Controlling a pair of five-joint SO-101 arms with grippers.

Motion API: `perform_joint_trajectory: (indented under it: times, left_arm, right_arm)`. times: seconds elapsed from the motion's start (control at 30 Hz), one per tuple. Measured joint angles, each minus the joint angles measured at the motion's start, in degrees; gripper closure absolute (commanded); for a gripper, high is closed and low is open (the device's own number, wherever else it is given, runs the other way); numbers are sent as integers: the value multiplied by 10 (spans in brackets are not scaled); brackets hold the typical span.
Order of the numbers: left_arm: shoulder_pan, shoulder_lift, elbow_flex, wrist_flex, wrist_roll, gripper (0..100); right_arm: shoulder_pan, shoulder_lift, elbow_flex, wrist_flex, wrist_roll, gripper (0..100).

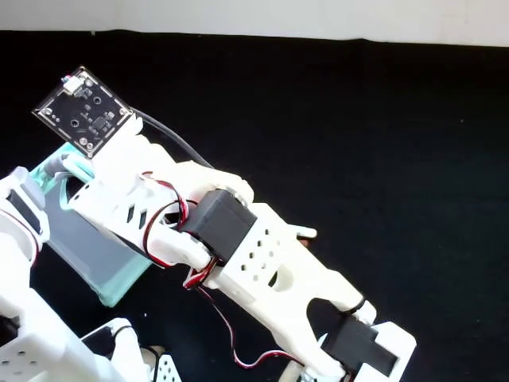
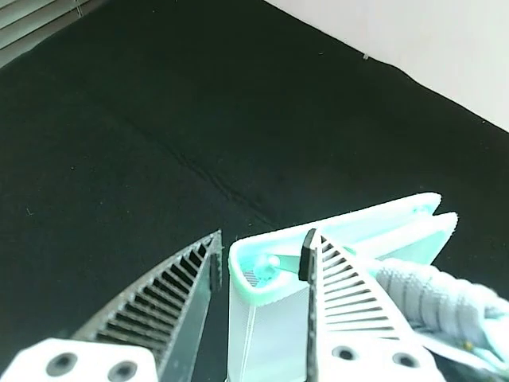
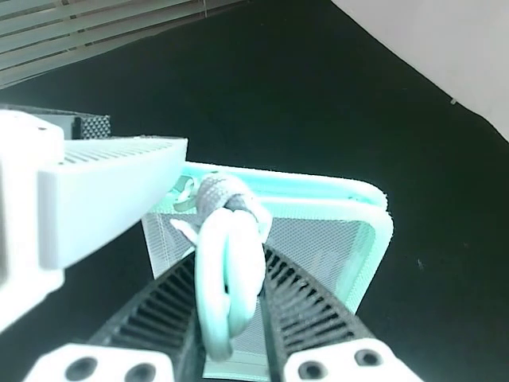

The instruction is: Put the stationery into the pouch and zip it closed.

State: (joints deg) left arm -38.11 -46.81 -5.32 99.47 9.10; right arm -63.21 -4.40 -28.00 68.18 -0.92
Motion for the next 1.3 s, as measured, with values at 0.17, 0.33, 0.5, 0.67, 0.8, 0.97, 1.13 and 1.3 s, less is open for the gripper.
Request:
perform_joint_trajectory:
  times: [0.17, 0.33, 0.5, 0.67, 0.8, 0.97, 1.13, 1.3]
  left_arm:
    - [-6, 1, 0, 9, 0, 808]
    - [-78, 1, 0, 9, -4, 808]
    - [-93, 0, 9, 9, -13, 808]
    - [-80, 1, 17, 10, -13, 808]
    - [-41, 1, 18, 10, -13, 808]
    - [-18, 1, 19, 10, -13, 809]
    - [-18, -2, 35, 10, -13, 809]
    - [-33, -6, 92, 5, -11, 816]
  right_arm:
    - [0, 0, 0, 0, 0, 992]
    - [0, 0, 0, 0, 0, 992]
    - [0, 0, 0, 0, 0, 992]
    - [0, 0, 0, 0, 0, 992]
    - [0, 0, 0, 0, 0, 992]
    - [0, 0, 0, 0, 0, 992]
    - [0, 0, 0, 0, 0, 992]
    - [0, 0, 0, 0, 0, 992]
